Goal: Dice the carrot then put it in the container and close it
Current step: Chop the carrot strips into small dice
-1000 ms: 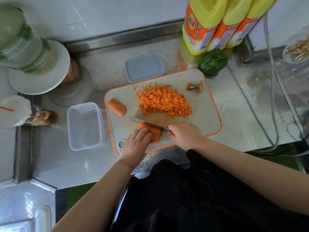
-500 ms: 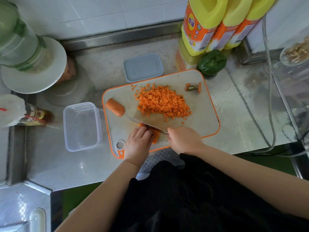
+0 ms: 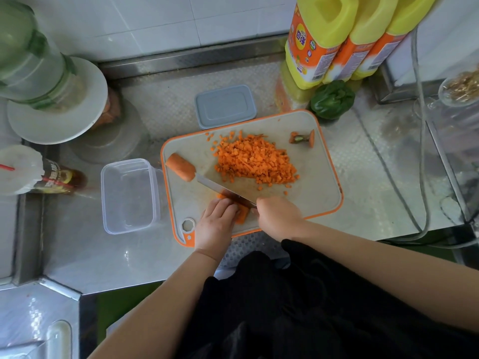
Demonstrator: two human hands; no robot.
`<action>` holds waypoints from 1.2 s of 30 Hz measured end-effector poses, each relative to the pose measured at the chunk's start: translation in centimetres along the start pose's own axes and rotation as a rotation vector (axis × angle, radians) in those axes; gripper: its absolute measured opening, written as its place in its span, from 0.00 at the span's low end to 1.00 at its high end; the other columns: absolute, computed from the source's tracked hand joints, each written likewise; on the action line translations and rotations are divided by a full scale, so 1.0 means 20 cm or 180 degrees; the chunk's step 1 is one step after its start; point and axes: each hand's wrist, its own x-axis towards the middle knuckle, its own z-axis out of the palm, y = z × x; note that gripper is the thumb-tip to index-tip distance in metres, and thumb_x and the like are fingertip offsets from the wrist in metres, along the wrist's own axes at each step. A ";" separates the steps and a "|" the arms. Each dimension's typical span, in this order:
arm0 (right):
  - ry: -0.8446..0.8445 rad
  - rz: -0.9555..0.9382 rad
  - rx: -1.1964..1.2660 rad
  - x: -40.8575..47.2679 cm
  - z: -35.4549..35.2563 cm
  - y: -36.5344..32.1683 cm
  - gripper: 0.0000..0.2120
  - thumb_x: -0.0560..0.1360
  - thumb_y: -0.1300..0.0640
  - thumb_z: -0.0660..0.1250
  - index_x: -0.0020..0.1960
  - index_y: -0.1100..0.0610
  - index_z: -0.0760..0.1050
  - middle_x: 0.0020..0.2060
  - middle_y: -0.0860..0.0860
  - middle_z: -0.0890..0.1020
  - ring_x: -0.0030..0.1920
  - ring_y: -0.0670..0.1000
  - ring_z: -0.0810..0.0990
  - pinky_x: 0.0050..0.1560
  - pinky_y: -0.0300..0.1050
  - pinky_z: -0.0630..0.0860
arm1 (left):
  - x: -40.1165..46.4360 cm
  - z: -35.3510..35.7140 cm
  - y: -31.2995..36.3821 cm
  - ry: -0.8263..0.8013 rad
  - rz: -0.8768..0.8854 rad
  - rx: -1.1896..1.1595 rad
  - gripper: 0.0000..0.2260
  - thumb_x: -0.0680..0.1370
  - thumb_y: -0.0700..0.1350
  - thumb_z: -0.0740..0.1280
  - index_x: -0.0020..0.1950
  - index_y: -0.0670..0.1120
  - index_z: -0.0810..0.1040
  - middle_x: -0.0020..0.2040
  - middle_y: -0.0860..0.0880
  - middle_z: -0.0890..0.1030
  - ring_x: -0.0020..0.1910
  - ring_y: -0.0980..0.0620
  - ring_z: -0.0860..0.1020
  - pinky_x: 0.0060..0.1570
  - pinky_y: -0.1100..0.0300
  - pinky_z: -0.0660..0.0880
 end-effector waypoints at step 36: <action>0.0066 0.0011 0.0244 -0.07 -0.03 0.02 0.06 0.81 0.54 0.58 0.46 0.55 0.68 0.34 0.48 0.70 0.39 0.54 0.75 0.36 0.46 0.68 | 0.00 -0.06 0.01 -0.0318 -0.0077 0.0213 0.13 0.65 0.31 0.78 0.44 0.42 0.80 0.45 0.47 0.79 0.46 0.47 0.75 0.33 0.53 0.78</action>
